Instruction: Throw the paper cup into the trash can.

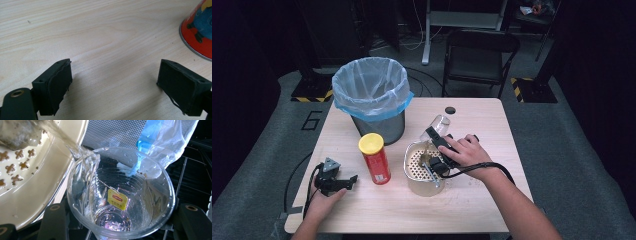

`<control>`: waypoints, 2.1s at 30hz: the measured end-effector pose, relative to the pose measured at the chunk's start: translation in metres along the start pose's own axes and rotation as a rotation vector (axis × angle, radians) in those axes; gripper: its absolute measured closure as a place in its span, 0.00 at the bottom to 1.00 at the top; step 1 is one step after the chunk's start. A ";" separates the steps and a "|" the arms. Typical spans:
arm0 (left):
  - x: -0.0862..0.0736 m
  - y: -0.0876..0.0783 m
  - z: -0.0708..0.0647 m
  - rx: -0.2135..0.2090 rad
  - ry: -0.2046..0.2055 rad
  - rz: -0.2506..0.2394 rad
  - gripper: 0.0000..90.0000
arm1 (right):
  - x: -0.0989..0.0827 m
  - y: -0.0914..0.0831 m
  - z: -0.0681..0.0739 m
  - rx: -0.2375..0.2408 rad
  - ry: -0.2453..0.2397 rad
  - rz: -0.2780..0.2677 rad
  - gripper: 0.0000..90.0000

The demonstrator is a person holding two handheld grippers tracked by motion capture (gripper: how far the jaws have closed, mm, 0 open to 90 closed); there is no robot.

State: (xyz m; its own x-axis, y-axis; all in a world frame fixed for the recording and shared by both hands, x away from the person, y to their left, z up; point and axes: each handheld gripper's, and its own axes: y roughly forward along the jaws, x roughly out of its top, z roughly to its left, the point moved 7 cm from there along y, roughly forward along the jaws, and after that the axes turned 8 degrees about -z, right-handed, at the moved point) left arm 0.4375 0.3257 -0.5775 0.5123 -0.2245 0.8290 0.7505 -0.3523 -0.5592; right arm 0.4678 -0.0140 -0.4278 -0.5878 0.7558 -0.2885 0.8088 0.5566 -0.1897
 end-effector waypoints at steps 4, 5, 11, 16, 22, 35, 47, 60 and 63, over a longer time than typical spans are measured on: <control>0.000 0.000 0.000 0.000 0.000 0.000 0.13 | 0.003 -0.001 -0.003 -0.003 -0.045 -0.011 0.42; 0.000 0.000 0.000 0.000 0.000 0.000 0.13 | 0.003 -0.001 -0.003 -0.003 -0.045 -0.011 0.42; 0.000 0.000 0.000 0.000 0.000 0.000 0.13 | 0.005 -0.002 -0.001 -0.006 -0.046 -0.008 0.42; 0.000 0.000 0.000 0.000 -0.001 -0.001 0.13 | 0.006 -0.003 -0.002 -0.006 -0.054 -0.014 0.42; 0.000 0.000 0.000 0.000 0.000 0.000 0.13 | 0.006 -0.006 -0.002 -0.016 -0.045 -0.007 0.42; 0.000 0.000 0.000 0.000 0.000 0.000 0.13 | 0.008 -0.006 -0.008 -0.014 -0.100 -0.018 0.42; 0.000 0.000 0.000 0.000 -0.001 0.000 0.13 | 0.008 -0.007 -0.010 -0.024 -0.099 -0.009 0.42; 0.000 0.000 0.000 0.000 0.000 0.000 0.13 | 0.008 -0.007 -0.009 -0.016 -0.132 -0.008 0.42; 0.000 0.000 0.000 0.000 0.000 0.000 0.13 | 0.008 -0.007 -0.008 -0.017 -0.119 -0.005 0.42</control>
State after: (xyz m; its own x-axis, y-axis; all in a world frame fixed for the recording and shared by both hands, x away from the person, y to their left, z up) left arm 0.4375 0.3256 -0.5775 0.5122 -0.2244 0.8290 0.7506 -0.3522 -0.5591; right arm 0.4573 -0.0093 -0.4208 -0.5851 0.7072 -0.3968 0.8047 0.5670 -0.1760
